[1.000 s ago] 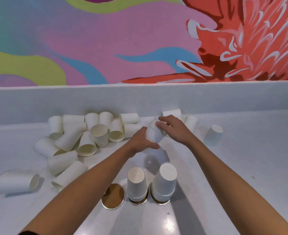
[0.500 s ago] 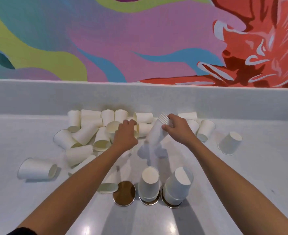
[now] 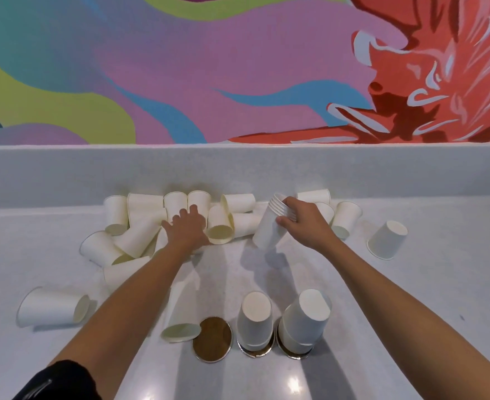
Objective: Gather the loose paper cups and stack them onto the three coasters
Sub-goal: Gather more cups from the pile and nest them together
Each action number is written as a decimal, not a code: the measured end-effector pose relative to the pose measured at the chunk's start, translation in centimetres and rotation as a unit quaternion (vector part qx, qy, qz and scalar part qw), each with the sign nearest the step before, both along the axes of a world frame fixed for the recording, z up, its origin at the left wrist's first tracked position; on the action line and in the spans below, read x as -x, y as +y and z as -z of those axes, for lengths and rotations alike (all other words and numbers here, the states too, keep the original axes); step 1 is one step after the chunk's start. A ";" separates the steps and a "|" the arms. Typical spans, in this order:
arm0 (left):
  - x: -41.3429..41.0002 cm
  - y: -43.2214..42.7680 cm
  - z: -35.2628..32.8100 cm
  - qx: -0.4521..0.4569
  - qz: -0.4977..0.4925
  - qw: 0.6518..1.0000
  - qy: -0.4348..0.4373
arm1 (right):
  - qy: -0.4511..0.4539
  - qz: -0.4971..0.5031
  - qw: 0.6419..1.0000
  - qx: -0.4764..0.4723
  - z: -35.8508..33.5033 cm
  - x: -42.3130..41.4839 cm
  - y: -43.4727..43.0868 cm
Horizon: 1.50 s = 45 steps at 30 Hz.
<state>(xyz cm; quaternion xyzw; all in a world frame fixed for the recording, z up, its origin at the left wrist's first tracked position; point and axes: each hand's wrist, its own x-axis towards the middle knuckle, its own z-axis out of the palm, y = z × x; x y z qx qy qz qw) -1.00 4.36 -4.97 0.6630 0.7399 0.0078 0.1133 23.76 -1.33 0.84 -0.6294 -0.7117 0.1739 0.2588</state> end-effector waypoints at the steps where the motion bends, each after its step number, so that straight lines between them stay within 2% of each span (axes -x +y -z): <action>1: 0.0 0.1 0.2 -0.008 -0.001 1.000 -0.007 | -0.007 -0.002 1.000 -0.003 0.1 0.0 0.0; 4: -0.1 -0.2 0.4 -0.038 -0.011 0.998 -0.053 | -0.012 -0.004 1.000 -0.015 0.3 0.0 0.0; 6: -0.4 -0.8 0.3 -0.072 -0.031 0.990 -0.119 | 0.004 0.001 1.000 -0.028 0.4 0.2 0.1; 9: -1.6 -2.0 -0.6 -0.130 -0.050 0.966 -0.219 | 0.098 0.045 0.991 -0.076 -0.2 0.8 0.1; 12: -3.1 -3.2 -1.6 -0.152 -0.003 0.958 -0.244 | 0.173 0.066 0.969 -0.162 -1.5 2.1 0.1; 14: -3.9 -3.8 -2.3 -0.152 0.024 0.956 -0.249 | 0.177 0.059 0.965 -0.184 -2.2 2.9 0.0; 20: -5.5 -4.9 -4.1 -0.165 0.067 0.948 -0.263 | 0.130 0.012 0.975 -0.178 -2.1 3.4 -1.1; 27: -6.3 -6.9 -5.9 -0.174 0.099 0.936 -0.288 | 0.113 0.007 0.987 -0.110 -2.4 2.7 -2.4; 30: -6.6 -8.2 -7.3 -0.186 0.109 0.922 -0.322 | 0.145 0.014 0.986 -0.081 -2.6 2.6 -3.1; 32: -6.7 -9.0 -8.2 -0.199 0.116 0.921 -0.315 | 0.177 0.036 0.981 -0.063 -2.5 2.8 -3.2; 35: -6.4 -9.9 -9.2 -0.164 0.128 0.947 -0.245 | 0.135 0.053 0.989 -0.025 -2.3 2.5 -3.2; 37: -6.1 -10.5 -9.7 -0.120 0.135 0.963 -0.199 | 0.108 0.024 0.994 -0.007 -2.3 2.2 -3.6; 39: -5.7 -10.9 -10.0 -0.076 0.137 0.973 -0.171 | 0.118 -0.025 0.992 0.034 -2.6 2.5 -4.2; 42: -5.0 -11.0 -10.5 -0.009 0.119 0.975 -0.186 | 0.073 -0.117 0.986 0.092 -3.0 3.7 -5.2; 45: -4.1 -11.3 -11.8 0.039 0.091 0.966 -0.239 | 0.001 -0.163 0.983 0.085 -2.8 4.9 -6.0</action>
